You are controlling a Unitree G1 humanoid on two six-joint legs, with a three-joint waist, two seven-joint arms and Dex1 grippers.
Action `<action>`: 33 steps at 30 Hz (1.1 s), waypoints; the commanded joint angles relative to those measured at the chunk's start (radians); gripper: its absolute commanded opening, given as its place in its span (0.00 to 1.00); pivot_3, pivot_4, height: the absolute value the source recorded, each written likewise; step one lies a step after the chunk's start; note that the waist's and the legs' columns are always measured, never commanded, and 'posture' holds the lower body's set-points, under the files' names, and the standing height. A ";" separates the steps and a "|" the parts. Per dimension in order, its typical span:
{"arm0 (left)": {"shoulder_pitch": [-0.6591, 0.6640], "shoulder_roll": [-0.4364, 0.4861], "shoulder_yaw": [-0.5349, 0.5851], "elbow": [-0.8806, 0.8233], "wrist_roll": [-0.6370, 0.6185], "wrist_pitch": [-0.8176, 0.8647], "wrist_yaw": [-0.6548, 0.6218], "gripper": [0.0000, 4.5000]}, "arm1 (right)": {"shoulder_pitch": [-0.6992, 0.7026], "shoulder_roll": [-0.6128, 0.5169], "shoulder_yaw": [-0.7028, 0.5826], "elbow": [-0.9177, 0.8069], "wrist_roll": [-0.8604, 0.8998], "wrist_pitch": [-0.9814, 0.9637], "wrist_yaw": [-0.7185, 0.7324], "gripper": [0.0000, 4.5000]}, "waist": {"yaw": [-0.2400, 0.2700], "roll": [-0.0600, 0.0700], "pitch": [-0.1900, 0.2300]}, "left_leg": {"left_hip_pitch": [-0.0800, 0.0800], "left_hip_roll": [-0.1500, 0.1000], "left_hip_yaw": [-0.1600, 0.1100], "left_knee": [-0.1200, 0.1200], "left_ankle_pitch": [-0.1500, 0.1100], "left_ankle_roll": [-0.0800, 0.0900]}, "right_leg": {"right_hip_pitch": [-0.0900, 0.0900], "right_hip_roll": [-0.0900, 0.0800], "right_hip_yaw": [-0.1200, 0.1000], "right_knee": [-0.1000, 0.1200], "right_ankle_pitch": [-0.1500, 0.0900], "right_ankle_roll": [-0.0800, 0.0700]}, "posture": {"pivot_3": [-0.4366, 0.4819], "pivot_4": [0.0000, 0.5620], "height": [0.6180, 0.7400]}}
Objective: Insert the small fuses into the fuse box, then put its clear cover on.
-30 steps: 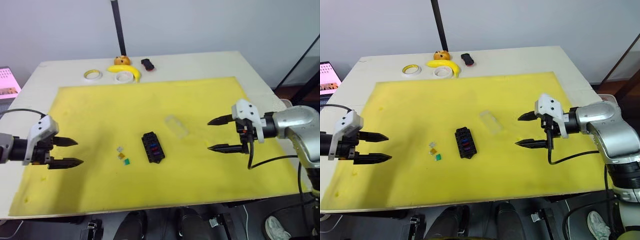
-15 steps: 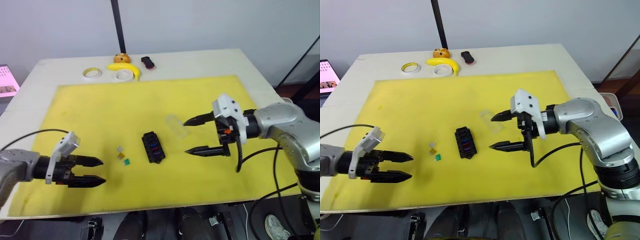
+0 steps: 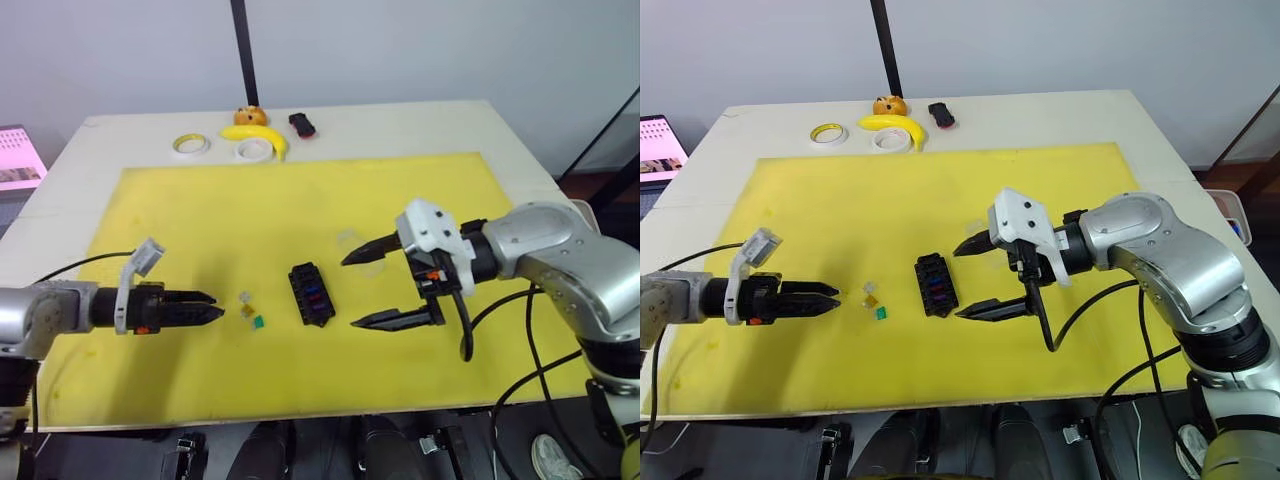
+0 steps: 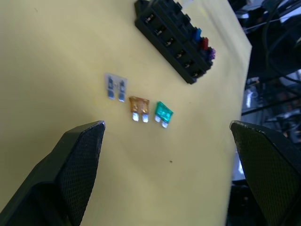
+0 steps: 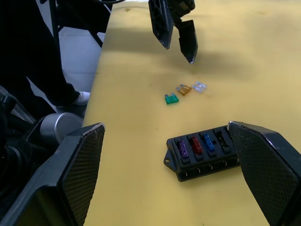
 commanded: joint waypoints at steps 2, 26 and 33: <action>-0.082 -0.054 0.003 0.084 -0.010 0.038 0.031 1.00 | -0.011 -0.013 -0.004 -0.033 -0.002 -0.017 -0.008 1.00 | 0.005 0.000 0.000 | 0.000 0.000 0.000 0.001 0.000 0.000 | 0.000 0.000 0.000 0.000 0.000 0.000 | 0.48 0.27 1.00; -0.286 -0.233 -0.230 0.353 0.183 -0.019 -0.077 1.00 | -0.025 -0.015 0.037 -0.019 -0.057 -0.049 -0.026 1.00 | 0.029 0.000 -0.001 | 0.000 -0.002 0.000 0.005 -0.001 0.002 | 0.003 -0.001 -0.001 0.000 0.001 0.002 | 0.48 0.27 1.00; -0.301 -0.256 -0.232 0.396 0.217 -0.036 -0.087 0.70 | -0.037 -0.011 0.042 -0.008 -0.068 -0.048 -0.023 1.00 | 0.027 0.000 -0.001 | 0.000 -0.003 0.000 0.011 -0.003 0.005 | 0.006 -0.001 -0.001 0.000 0.001 0.003 | 0.48 0.27 1.00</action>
